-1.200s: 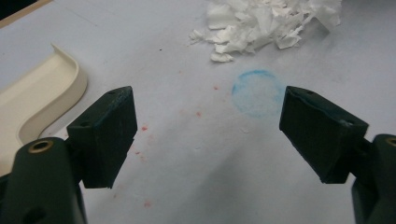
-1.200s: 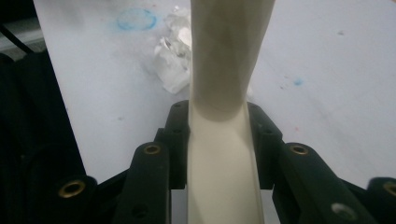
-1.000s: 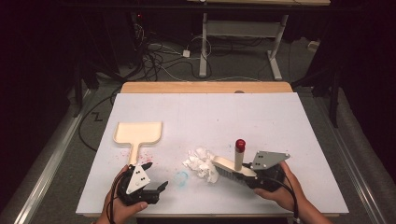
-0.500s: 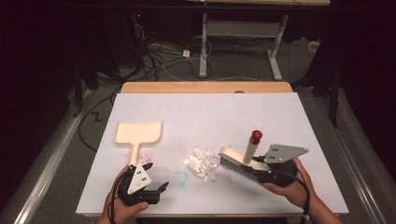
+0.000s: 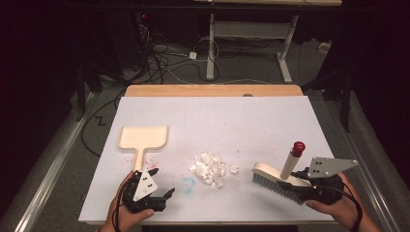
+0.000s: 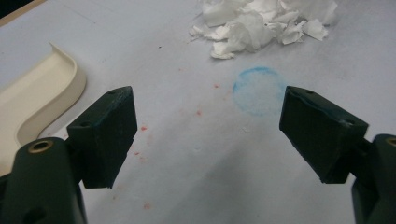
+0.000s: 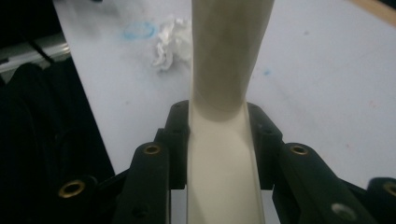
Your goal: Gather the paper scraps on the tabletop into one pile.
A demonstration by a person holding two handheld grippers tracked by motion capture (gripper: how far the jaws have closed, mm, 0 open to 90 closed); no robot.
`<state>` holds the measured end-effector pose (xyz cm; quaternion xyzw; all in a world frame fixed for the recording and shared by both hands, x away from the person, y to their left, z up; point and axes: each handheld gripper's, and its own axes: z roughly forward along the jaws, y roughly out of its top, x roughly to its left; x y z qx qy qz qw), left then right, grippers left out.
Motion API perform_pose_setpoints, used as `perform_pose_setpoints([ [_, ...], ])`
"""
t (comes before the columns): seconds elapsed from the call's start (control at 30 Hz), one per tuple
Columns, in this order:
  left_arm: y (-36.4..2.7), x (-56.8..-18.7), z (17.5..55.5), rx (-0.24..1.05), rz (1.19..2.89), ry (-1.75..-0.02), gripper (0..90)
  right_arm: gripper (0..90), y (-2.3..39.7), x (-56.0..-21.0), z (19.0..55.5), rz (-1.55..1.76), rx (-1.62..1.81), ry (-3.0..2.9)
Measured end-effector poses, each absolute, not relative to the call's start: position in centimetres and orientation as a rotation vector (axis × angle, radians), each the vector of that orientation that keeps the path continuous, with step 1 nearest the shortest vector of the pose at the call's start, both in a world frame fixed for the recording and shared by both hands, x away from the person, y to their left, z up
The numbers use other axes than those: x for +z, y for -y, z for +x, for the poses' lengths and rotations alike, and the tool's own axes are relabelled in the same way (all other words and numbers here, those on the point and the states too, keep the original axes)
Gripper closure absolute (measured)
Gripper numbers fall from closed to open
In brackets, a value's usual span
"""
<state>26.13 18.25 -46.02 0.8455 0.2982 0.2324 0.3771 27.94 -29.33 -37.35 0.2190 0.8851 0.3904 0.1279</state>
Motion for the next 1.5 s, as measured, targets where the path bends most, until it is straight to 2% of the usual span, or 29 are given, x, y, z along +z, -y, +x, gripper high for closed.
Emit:
perform_pose_setpoints([
  [0.23,-17.8,-46.2,26.3,0.580,2.177,-0.746,18.0,67.7,30.0,-38.8,30.4,0.699,1.111,-2.780],
  [0.47,-17.6,-46.2,26.4,0.570,2.186,-0.738,18.1,66.2,29.9,-40.0,35.0,0.832,1.030,-2.840],
  [0.67,-17.5,-46.4,26.5,0.563,2.199,-0.734,18.1,55.1,29.4,-41.1,38.1,0.878,0.846,-2.852],
  [0.77,-17.5,-46.4,26.5,0.563,2.199,-0.734,18.0,43.8,29.2,-41.5,38.8,0.897,0.808,-2.769],
  [0.83,-17.6,-46.4,26.6,0.562,2.194,-0.738,18.0,40.1,29.2,-41.4,38.8,0.914,0.786,-2.701],
  [0.9,-17.6,-46.4,26.7,0.562,2.190,-0.744,18.0,43.3,29.2,-41.3,38.4,0.908,0.796,-2.604],
  [1.17,-17.6,-46.3,26.8,0.571,2.182,-0.750,18.0,37.1,29.9,-40.5,36.7,0.870,0.924,-2.371],
  [1.3,-17.8,-46.3,26.6,0.588,2.179,-0.762,18.0,35.1,30.3,-40.5,34.1,0.842,1.037,-2.285],
  [1.5,-18.0,-46.0,25.9,0.630,2.164,-0.774,18.0,25.4,30.5,-41.6,30.1,0.805,1.127,-2.127],
])
